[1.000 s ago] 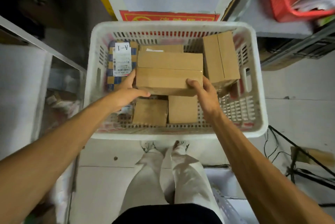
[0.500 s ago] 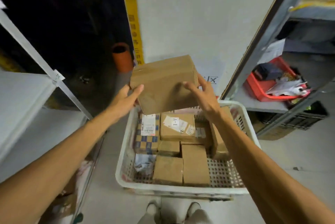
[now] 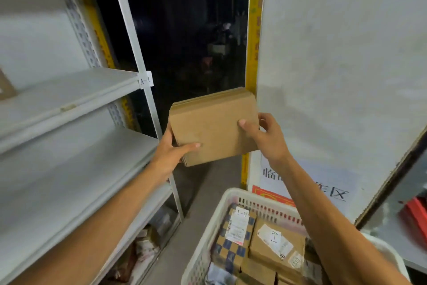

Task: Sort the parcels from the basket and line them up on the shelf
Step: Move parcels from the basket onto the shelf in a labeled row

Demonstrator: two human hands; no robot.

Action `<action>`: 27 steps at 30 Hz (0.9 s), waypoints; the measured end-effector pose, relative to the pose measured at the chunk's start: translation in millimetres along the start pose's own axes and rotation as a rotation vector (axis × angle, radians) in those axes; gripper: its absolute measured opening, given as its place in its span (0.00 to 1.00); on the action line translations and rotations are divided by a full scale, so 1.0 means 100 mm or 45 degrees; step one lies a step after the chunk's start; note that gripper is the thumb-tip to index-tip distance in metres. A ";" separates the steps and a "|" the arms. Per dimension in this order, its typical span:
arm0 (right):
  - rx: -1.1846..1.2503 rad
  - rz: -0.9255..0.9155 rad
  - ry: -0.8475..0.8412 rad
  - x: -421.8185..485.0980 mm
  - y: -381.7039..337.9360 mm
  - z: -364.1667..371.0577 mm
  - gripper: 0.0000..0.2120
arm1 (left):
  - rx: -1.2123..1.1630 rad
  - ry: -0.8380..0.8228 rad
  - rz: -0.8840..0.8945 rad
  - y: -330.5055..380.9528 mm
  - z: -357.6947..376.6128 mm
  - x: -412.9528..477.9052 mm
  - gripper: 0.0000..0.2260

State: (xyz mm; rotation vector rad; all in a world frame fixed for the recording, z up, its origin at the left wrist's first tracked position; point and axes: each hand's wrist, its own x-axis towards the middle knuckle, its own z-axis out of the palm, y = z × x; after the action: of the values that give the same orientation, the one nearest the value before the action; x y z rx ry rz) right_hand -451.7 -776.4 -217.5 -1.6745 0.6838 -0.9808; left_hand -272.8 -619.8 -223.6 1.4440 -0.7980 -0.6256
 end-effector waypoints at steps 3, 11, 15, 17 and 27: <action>0.117 -0.094 -0.136 0.10 -0.15 0.15 0.16 | -0.166 0.180 0.046 0.12 -0.16 -0.11 0.30; 0.406 -0.124 -0.522 0.11 -0.41 0.77 0.22 | -0.078 0.465 0.275 0.41 -0.54 -0.67 0.25; 0.536 -0.209 -0.673 -0.04 -0.61 1.13 0.21 | 0.179 0.534 0.341 0.44 -0.78 -1.02 0.43; 0.577 -0.226 -0.692 -0.11 -0.68 1.30 0.19 | 0.357 0.599 0.314 0.43 -0.91 -1.21 0.48; 0.644 -0.019 -0.959 -0.56 -0.87 2.15 0.17 | 0.705 0.956 0.446 0.61 -1.60 -1.87 0.44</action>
State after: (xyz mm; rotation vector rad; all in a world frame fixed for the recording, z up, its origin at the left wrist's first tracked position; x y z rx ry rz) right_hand -295.9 -599.5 -179.3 -1.4312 -0.0805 -0.4108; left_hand -265.9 -371.1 -174.3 1.7987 -0.6050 0.4398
